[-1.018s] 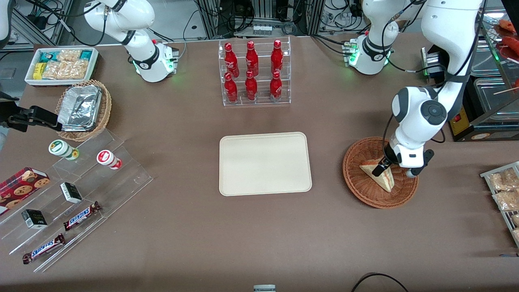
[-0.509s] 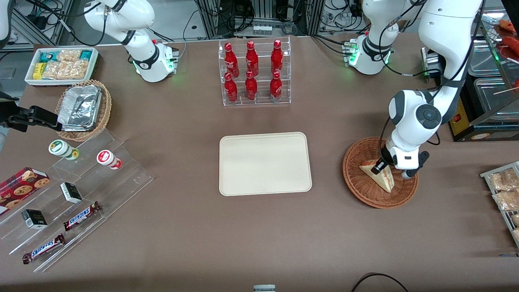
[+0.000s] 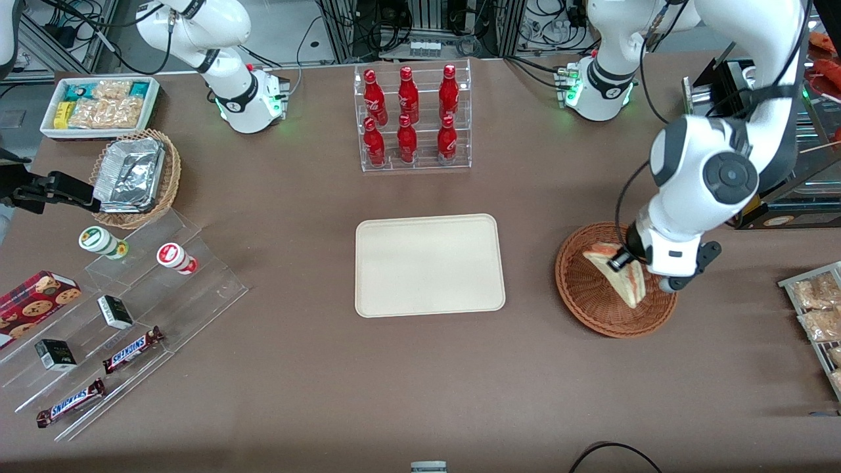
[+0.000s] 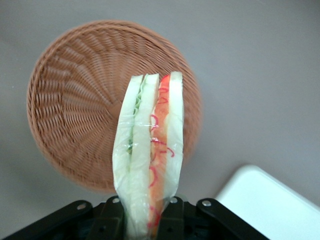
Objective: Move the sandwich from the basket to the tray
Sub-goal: 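Close the left gripper on the sandwich and lift it from the basket, then carry the sandwich with the left gripper over the cream tray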
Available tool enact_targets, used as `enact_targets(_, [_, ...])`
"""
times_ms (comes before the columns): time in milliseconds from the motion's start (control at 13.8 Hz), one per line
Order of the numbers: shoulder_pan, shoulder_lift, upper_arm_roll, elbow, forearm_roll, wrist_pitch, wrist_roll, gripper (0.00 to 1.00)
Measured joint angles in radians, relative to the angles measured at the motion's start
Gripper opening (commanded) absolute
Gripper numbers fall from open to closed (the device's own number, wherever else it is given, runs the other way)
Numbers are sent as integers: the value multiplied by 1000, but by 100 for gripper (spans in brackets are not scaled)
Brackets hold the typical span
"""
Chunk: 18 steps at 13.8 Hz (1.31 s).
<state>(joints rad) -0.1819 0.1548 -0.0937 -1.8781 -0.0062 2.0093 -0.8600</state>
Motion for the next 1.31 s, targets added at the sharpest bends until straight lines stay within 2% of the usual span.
enact_targets(291, [-234, 46, -10, 90, 1, -62, -33, 0])
enact_targets(655, [-451, 284, -10, 286, 2, -36, -89, 0])
enact_targets(800, [-489, 400, -9, 368, 5, 34, -101, 0])
enact_targets(945, [-509, 489, -8, 408, 43, 119, -102, 0])
enact_targets(1091, [-533, 547, -8, 423, 87, 155, -106, 0])
enact_targets(1309, [-564, 587, -8, 429, 100, 174, -115, 0])
